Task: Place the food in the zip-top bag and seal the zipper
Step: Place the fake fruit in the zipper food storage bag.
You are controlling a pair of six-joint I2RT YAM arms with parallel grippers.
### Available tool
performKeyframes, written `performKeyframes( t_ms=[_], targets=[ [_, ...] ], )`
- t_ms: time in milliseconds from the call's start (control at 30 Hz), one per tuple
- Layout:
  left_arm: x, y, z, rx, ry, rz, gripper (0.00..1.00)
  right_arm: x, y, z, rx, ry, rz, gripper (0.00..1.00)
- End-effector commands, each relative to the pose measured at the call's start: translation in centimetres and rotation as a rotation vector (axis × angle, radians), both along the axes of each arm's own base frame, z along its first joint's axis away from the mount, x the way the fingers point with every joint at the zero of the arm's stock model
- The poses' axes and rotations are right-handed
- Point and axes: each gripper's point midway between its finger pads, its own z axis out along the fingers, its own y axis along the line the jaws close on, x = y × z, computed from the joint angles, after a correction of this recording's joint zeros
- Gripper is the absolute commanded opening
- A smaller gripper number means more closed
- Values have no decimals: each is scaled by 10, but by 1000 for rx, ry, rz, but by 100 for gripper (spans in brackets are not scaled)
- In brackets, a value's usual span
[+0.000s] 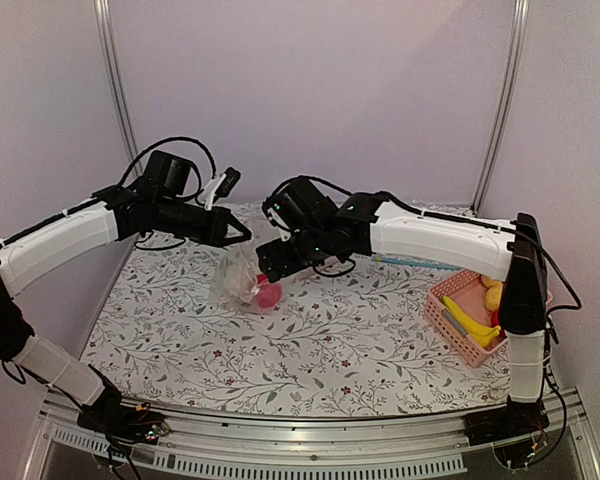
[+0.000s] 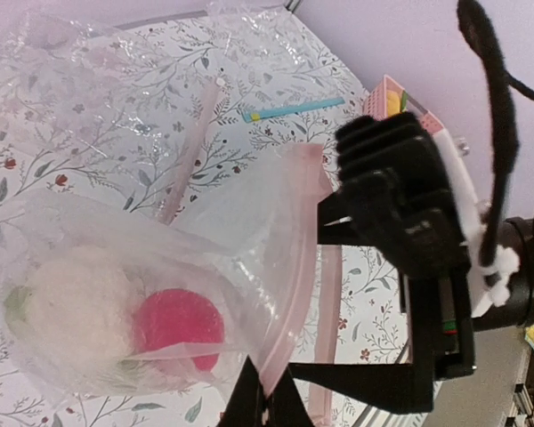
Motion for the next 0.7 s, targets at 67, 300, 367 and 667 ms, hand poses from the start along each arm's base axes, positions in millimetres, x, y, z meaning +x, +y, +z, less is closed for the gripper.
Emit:
performKeyframes(
  t_ms=[67, 300, 367, 667],
  targets=[
    [2, 3, -10, 31, 6, 26, 0, -21, -10, 78, 202, -76, 87, 89],
    [3, 6, -7, 33, -7, 40, 0, -45, -49, 119, 280, -106, 84, 90],
    [3, 5, -8, 32, -4, 40, 0, -44, -70, 121, 247, -137, 34, 91],
    [5, 5, -12, 34, 5, 45, 0, -26, -197, 109, 1, -204, -312, 98]
  ],
)
